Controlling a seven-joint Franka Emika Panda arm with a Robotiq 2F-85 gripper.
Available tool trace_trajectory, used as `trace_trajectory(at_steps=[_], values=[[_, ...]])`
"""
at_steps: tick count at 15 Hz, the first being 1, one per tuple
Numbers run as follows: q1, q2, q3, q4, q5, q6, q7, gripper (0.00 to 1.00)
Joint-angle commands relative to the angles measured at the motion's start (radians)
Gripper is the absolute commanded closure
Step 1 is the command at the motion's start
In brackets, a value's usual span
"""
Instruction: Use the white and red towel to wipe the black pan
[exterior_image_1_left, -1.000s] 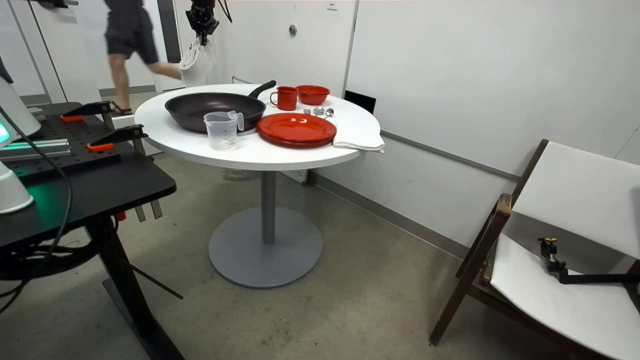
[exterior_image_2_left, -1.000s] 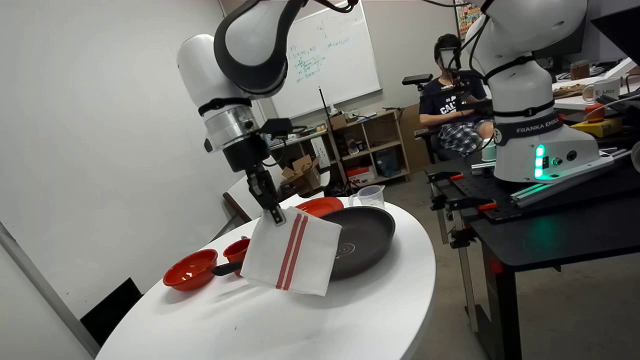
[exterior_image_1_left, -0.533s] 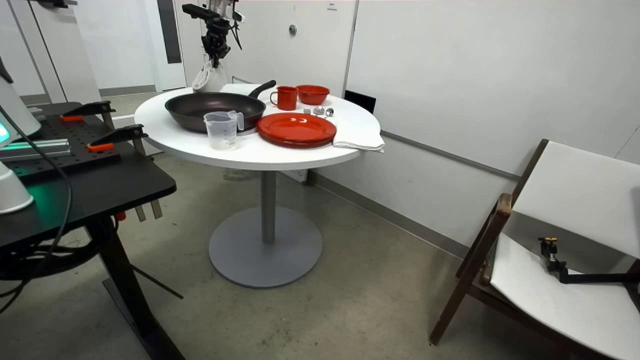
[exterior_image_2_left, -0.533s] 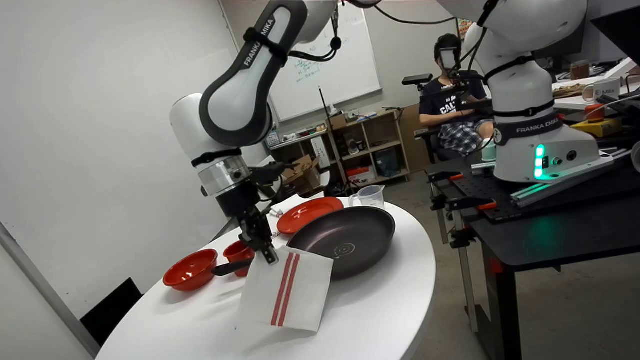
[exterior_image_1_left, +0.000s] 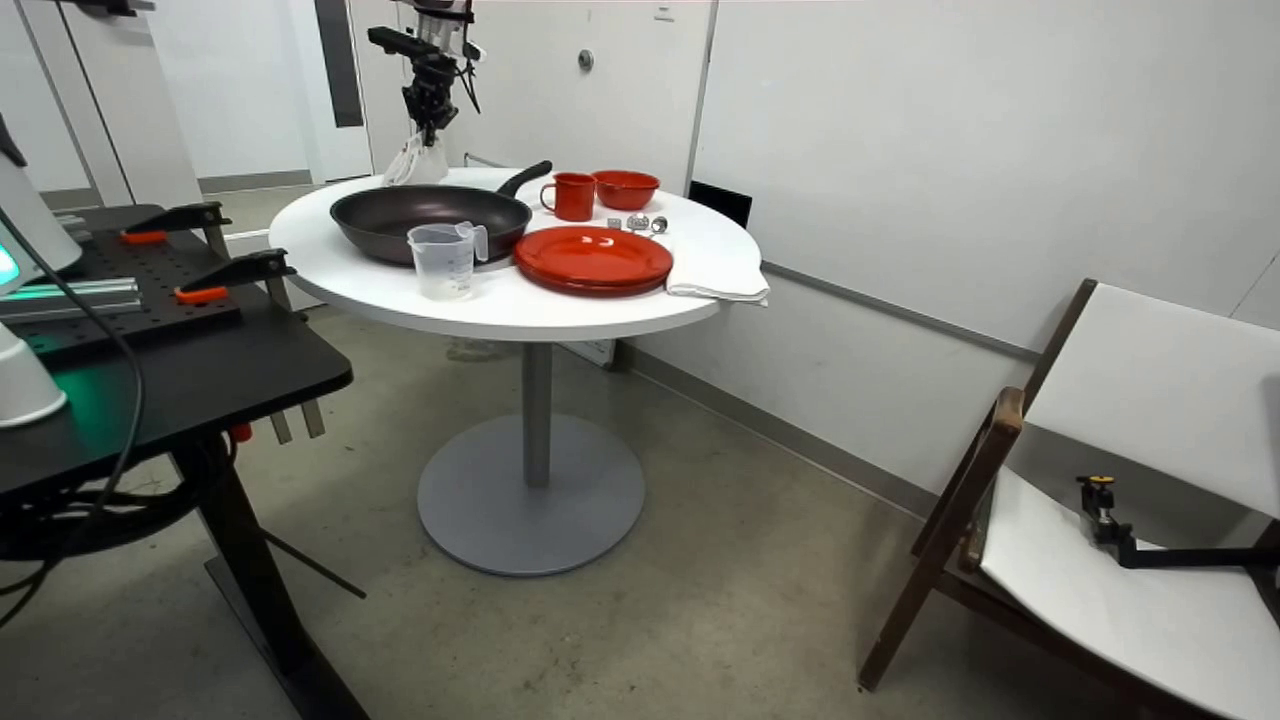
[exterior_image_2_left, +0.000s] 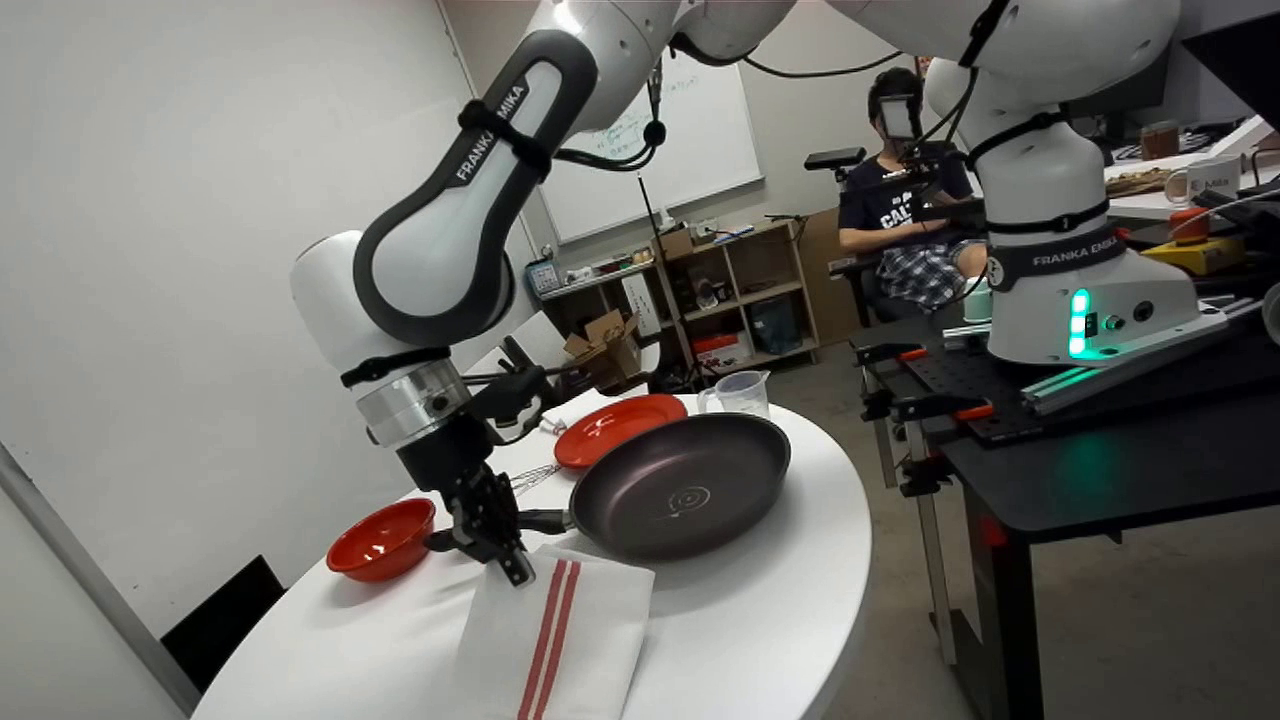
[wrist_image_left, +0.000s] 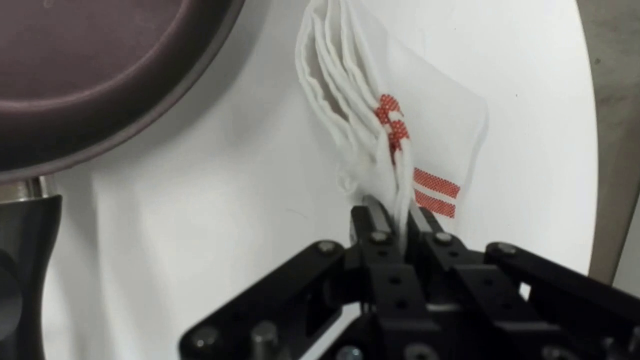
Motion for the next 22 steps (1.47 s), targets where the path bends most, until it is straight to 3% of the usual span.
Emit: trace_trajectory(at_steps=[1, 11, 12, 13, 19, 22], values=[[0.02, 0.133, -0.038, 0.185, -0.017, -0.1, 0.044, 0.97], [0.022, 0.301, -0.069, 0.392, -0.016, -0.26, 0.087, 0.95], [0.023, 0.311, -0.069, 0.406, -0.017, -0.273, 0.088, 0.65], [0.024, 0.319, -0.07, 0.419, -0.018, -0.284, 0.089, 0.64], [0.033, 0.338, -0.067, 0.479, -0.022, -0.329, 0.08, 0.22], [0.042, 0.292, -0.077, 0.445, -0.033, -0.335, 0.084, 0.02]])
